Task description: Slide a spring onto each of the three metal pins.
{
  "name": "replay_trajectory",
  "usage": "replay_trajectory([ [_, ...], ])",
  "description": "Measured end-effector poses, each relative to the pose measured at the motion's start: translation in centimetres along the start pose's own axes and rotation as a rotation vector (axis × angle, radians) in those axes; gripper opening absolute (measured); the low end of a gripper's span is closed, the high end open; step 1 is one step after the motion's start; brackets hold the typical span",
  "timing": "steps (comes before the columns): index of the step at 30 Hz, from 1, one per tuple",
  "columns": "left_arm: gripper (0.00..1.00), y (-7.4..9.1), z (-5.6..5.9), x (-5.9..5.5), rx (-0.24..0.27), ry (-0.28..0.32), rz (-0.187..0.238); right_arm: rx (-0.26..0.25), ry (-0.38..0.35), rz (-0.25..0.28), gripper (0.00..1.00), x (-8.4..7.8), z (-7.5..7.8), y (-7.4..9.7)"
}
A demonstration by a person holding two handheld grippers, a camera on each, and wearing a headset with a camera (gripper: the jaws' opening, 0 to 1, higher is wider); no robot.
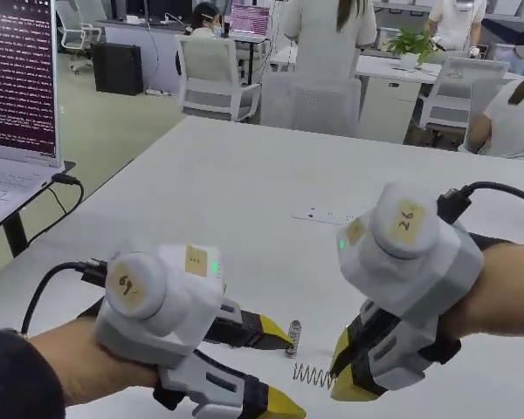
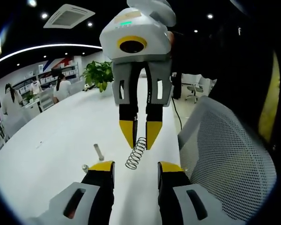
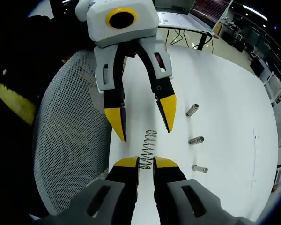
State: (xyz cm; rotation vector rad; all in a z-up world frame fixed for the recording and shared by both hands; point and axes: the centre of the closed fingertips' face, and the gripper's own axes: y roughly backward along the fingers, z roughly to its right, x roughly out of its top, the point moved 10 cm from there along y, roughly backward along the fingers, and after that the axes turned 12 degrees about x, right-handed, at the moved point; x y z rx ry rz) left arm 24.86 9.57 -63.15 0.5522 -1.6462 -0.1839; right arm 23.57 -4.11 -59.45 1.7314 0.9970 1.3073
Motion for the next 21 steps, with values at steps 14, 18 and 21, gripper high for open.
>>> replay_trajectory([
  [14,0.05,-0.49,0.49,-0.32,-0.021,-0.045,0.014,0.028,0.047,-0.039,0.09,0.60,-0.40,-0.54],
  [18,0.04,-0.58,0.73,-0.56,-0.040,-0.039,-0.003,0.023,0.054,-0.057,0.08,0.51,-0.39,-0.54],
  [21,0.03,-0.67,0.90,-0.71,-0.053,-0.037,-0.018,0.031,0.061,-0.054,0.08,0.52,-0.59,-0.68],
])
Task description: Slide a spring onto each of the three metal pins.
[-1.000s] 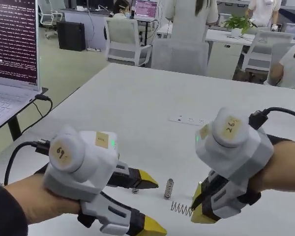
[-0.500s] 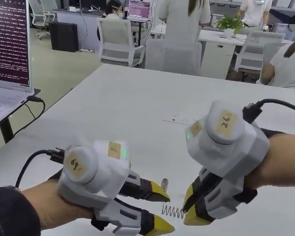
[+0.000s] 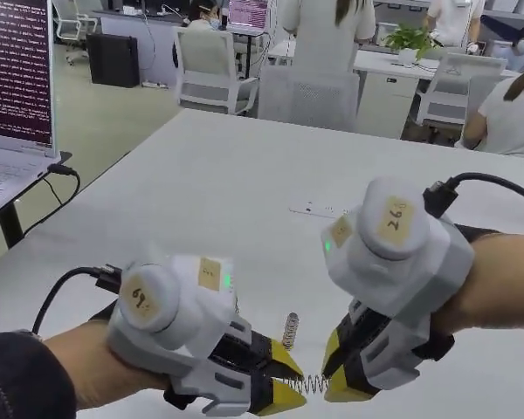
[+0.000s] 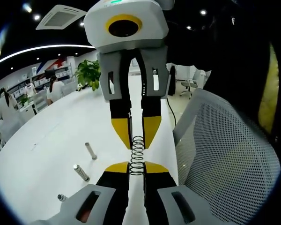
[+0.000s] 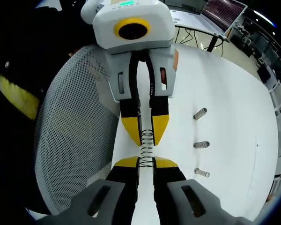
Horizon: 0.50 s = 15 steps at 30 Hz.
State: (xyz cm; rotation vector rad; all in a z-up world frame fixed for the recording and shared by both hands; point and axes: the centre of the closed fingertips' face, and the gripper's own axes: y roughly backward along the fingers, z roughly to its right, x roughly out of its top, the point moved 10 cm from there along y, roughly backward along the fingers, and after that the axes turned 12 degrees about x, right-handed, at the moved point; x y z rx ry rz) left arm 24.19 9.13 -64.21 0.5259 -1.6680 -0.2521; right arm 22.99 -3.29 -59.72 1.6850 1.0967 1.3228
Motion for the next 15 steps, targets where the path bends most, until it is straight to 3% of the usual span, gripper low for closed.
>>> replay_trajectory([
  [10,0.03,0.02,0.05,0.08,-0.019,0.012,0.001,-0.004,0.014,0.003,0.08,-0.17,-0.37,-0.16],
  [15,0.02,0.07,0.02,-0.05,-0.022,0.030,-0.002,-0.024,-0.005,0.043,0.13,-0.67,-0.29,-0.33],
])
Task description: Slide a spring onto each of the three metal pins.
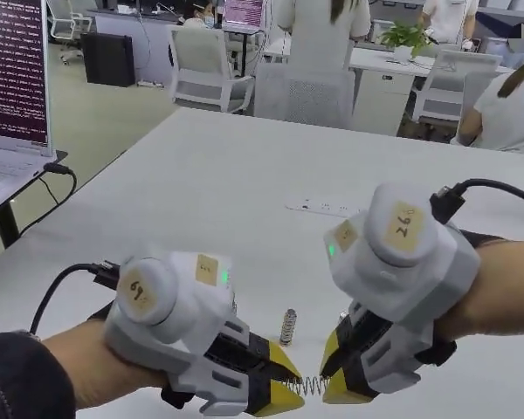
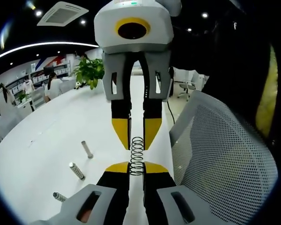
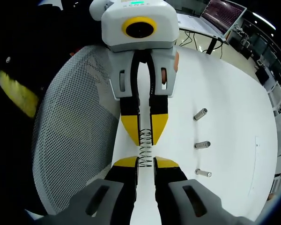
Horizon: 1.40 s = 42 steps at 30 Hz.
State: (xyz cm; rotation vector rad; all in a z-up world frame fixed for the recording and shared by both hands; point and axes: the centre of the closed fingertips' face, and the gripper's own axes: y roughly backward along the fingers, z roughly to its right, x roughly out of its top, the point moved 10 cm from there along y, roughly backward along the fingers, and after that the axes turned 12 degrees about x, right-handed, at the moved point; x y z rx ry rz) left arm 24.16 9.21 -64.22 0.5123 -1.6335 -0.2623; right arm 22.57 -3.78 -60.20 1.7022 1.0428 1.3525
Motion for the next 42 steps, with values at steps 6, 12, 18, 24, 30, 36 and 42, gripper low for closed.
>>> replay_trajectory([
  [6,0.03,0.0,-0.2,0.0,0.012,0.016,0.013,-0.003,-0.032,0.029,0.13,-0.9,-0.1,-0.5],
  [12,0.03,0.0,-0.1,-0.1,0.014,0.020,0.012,-0.015,-0.051,0.052,0.08,-1.0,0.1,-0.5],
  [18,0.03,-0.1,-0.2,-0.2,0.021,0.024,0.016,-0.035,-0.048,0.053,0.08,-0.2,-0.1,0.5],
  [24,0.03,0.0,-0.2,-0.2,0.029,0.025,0.019,-0.057,-0.022,0.053,0.08,1.1,-0.4,1.1],
  [30,0.03,0.1,-0.3,-0.1,0.032,0.026,0.027,-0.067,0.017,0.053,0.08,2.2,-0.6,1.5],
  [36,0.03,0.2,-0.3,0.0,0.034,0.033,0.042,-0.071,0.035,0.068,0.08,3.1,-0.7,1.9],
  [42,0.03,0.3,-0.4,0.1,0.032,0.044,0.048,-0.070,0.047,0.058,0.08,3.4,-0.7,1.9],
])
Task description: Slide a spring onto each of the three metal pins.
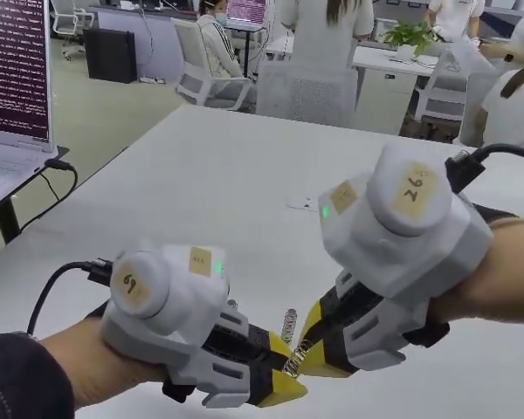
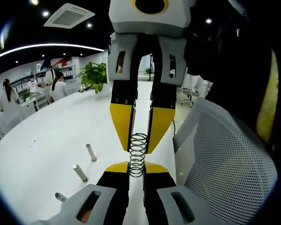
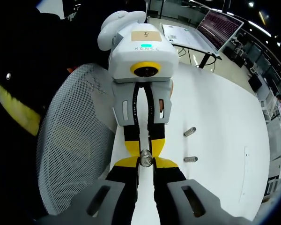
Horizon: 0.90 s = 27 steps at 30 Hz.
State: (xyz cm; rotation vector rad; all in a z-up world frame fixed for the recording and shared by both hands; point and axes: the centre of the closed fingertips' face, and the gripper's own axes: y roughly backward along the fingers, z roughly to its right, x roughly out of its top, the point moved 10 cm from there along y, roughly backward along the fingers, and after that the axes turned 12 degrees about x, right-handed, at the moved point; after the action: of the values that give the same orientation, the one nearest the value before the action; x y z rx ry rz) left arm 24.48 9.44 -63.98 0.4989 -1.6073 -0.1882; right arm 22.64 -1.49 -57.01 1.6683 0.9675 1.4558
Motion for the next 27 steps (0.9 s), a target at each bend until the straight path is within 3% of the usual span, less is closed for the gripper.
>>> replay_trajectory([
  [9,0.02,0.16,-0.20,-0.03,-0.002,0.020,0.012,0.013,-0.010,0.008,0.12,0.19,0.32,-0.16],
  [27,0.02,0.23,-0.30,0.06,0.003,0.027,0.029,0.023,-0.038,0.024,0.09,-0.05,0.69,-0.71],
])
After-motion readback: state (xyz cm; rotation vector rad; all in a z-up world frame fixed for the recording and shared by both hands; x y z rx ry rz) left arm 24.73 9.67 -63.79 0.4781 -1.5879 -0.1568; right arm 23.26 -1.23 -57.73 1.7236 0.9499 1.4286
